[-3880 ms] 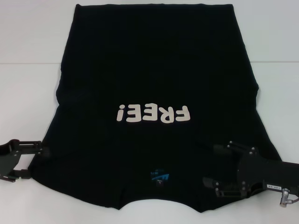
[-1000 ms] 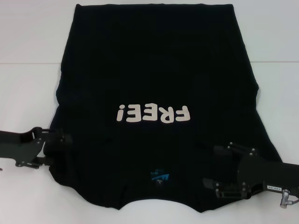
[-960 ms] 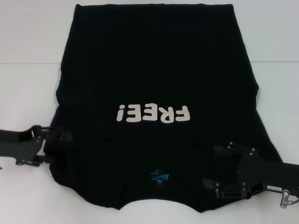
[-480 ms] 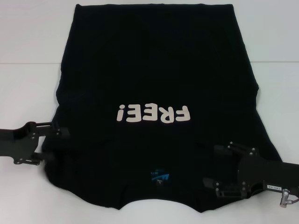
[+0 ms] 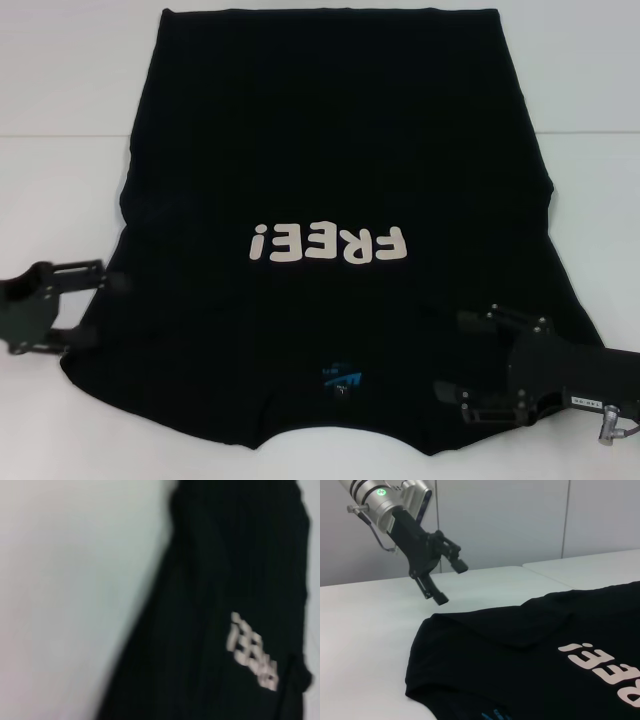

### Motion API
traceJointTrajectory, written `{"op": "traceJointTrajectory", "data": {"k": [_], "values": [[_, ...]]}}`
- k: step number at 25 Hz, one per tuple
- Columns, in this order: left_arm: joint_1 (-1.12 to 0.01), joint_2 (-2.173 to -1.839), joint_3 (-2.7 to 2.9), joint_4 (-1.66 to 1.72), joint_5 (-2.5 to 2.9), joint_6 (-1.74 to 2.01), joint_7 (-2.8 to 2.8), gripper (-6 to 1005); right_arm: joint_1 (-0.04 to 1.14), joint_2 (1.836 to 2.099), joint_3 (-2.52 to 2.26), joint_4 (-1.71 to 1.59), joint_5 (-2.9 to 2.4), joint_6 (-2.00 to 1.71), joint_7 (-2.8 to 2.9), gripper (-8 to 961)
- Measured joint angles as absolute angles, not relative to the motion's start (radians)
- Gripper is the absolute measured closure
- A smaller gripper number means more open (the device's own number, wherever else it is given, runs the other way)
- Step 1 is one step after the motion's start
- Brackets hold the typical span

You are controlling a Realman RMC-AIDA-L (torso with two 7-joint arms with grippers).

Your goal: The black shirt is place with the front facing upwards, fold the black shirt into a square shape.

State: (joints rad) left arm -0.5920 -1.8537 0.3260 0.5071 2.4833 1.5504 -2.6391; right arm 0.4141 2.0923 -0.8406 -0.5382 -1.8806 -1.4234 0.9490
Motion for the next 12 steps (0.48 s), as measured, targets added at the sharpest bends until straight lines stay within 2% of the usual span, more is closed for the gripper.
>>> {"op": "traceJointTrajectory", "data": {"k": [12], "values": [[-0.615, -1.836, 0.344, 0.577, 2.64, 1.53, -2.724, 65, 0.416, 2.092, -0.841, -0.538, -1.881, -1.424, 0.947, 7]]}}
